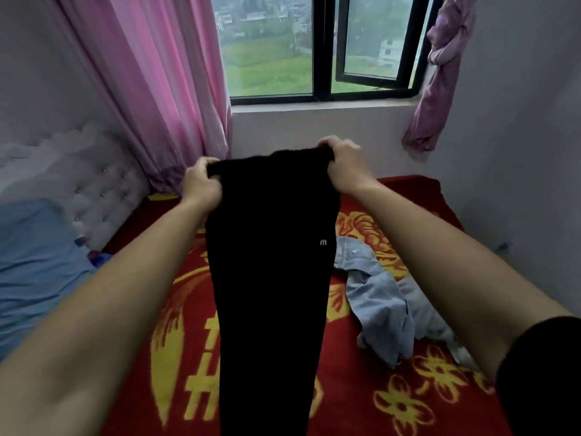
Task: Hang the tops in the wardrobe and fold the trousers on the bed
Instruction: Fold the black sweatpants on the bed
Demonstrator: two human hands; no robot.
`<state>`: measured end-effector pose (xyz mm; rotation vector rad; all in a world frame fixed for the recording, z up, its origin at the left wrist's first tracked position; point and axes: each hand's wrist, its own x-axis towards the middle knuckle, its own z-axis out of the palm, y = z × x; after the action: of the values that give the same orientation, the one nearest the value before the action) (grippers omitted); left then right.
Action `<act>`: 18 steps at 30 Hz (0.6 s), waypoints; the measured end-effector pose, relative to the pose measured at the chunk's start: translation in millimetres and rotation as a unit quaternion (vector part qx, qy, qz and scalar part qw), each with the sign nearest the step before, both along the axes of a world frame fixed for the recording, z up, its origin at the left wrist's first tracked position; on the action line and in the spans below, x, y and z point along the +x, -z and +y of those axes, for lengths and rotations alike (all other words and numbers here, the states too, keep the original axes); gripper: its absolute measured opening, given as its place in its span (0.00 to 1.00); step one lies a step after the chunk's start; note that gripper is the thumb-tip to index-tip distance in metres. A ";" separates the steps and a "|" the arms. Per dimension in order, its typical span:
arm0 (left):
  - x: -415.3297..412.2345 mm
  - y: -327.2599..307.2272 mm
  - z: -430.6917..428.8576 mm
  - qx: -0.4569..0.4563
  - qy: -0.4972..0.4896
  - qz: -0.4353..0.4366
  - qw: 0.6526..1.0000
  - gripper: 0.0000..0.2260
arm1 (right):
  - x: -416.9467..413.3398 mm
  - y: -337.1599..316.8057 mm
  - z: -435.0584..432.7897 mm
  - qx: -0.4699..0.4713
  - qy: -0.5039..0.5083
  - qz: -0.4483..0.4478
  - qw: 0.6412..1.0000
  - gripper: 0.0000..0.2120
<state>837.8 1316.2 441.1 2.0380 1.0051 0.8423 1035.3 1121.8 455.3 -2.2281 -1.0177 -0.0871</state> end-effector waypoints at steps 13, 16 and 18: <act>-0.9 -193.2 12.7 0.321 -0.028 -0.166 0.932 0.29 | -4.4 -174.0 -9.2 0.101 0.088 -0.397 0.908 0.21; -26.4 -174.9 7.1 0.340 -0.006 -0.119 0.933 0.27 | -28.3 -158.5 -25.6 0.062 0.082 -0.409 0.907 0.21; -45.0 -144.8 1.0 0.351 0.022 -0.090 0.932 0.26 | -43.6 -130.8 -38.5 0.048 0.068 -0.398 0.914 0.21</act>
<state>792.8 1317.2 585.9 2.4822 0.5898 1.4908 991.7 1083.3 586.0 -2.1842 -1.2117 -1.1589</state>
